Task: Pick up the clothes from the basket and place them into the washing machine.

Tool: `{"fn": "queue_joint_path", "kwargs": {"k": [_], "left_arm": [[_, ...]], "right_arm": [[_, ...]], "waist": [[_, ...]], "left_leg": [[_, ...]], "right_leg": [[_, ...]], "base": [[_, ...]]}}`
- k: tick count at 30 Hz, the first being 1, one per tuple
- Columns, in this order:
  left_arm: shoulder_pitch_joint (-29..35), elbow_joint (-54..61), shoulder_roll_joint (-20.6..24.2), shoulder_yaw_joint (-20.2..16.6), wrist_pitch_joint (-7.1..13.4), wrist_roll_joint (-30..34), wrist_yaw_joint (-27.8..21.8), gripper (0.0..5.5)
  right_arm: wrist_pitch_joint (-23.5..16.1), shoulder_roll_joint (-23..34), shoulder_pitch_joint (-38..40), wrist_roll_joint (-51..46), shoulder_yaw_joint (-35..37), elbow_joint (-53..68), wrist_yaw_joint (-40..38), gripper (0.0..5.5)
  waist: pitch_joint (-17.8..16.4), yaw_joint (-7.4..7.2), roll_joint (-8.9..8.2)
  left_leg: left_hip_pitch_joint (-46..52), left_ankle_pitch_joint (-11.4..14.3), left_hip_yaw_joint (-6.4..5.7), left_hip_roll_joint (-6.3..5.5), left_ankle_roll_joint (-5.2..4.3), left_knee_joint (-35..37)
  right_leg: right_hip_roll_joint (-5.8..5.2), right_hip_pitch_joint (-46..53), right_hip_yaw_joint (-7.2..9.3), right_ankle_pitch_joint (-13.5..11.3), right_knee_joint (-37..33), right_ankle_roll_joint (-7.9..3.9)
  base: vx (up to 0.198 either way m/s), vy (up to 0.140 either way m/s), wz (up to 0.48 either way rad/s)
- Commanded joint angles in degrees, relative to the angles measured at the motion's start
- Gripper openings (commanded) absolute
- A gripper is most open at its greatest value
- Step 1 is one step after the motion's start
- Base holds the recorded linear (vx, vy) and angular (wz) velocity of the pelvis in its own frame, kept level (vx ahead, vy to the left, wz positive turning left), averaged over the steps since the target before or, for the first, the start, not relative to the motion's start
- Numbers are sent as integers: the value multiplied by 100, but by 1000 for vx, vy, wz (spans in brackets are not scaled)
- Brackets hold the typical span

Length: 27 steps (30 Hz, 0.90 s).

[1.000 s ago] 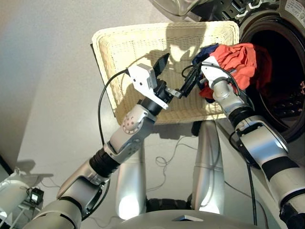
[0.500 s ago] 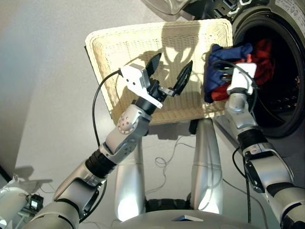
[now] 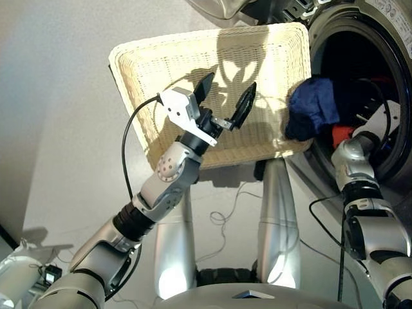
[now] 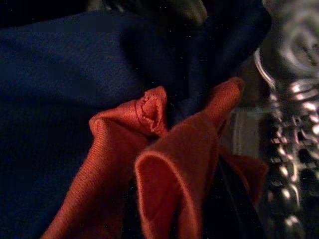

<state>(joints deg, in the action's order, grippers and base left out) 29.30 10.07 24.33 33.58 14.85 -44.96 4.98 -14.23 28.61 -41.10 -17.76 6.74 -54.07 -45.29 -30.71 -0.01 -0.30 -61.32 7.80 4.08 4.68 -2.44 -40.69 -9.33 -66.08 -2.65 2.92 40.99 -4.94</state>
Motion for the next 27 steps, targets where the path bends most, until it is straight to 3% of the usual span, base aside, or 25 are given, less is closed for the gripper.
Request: {"fn": "queue_joint_path", "kwargs": {"k": [1, 13, 18, 22, 23, 24, 25, 27], "left_arm": [[-80, 859, -33, -33, 370, -18, 24, 550], [-93, 857, 111, -25, 440, -109, -6, 550], [-120, 900, 180, -37, 432, -114, -22, 550], [-194, 923, 180, -75, 404, -171, -29, 550], [-187, 933, 167, -97, 392, -200, -35, 550], [-212, 930, 135, -129, 389, -240, -59, 550], [-199, 941, 149, -146, 386, -284, -67, 550], [-177, 940, 163, -144, 386, -301, -76, 550]], "right_arm": [[-311, 1523, -234, -521, 327, -185, -307, 0], [-282, 2554, -1300, -1040, -384, -796, 271, 0], [-357, 2741, -1705, -1252, -598, -926, 394, 0], [-844, 2673, -1870, -1746, -374, -602, 295, 0], [-1075, 2619, -1904, -2026, -195, -390, 281, 0], [-1551, 2440, -1947, -2519, 40, 14, 398, 0], [-1720, 2401, -1969, -2704, 185, 90, 373, 0], [-1805, 2362, -1987, -2885, 273, 93, 451, 0]], "waist": [[91, -47, 296], [91, 41, 311], [91, 55, 326], [91, 39, 329], [91, 27, 334], [91, 19, 346], [91, 18, 343], [91, 21, 340]], "left_leg": [[69, 11, -65, 148, -214, 19], [49, 10, -71, 163, -256, -37], [-2, 29, -75, 182, -265, -94], [2, 99, -77, 195, -276, -157], [-30, 52, -70, 196, -273, -141], [-9, 121, -76, 211, -282, -199], [-12, 121, -84, 201, -282, -219], [-49, 74, -87, 196, -273, -211]], "right_leg": [[-50, 315, -39, 195, -103, -316], [-61, 281, -63, 195, -47, -316], [-58, 230, -76, 206, -7, -312], [-48, 240, -82, 284, 58, -308], [-43, 213, -90, 250, 43, -310], [-38, 234, -88, 347, 108, -310], [-37, 221, -90, 353, 134, -309], [-35, 178, -92, 314, 137, -305]], "base": [[0, 0, 0], [0, 0, 0], [0, 0, 0], [0, 0, 0], [0, 0, 0], [0, 0, 0], [0, 0, 0], [0, 0, 0]]}}
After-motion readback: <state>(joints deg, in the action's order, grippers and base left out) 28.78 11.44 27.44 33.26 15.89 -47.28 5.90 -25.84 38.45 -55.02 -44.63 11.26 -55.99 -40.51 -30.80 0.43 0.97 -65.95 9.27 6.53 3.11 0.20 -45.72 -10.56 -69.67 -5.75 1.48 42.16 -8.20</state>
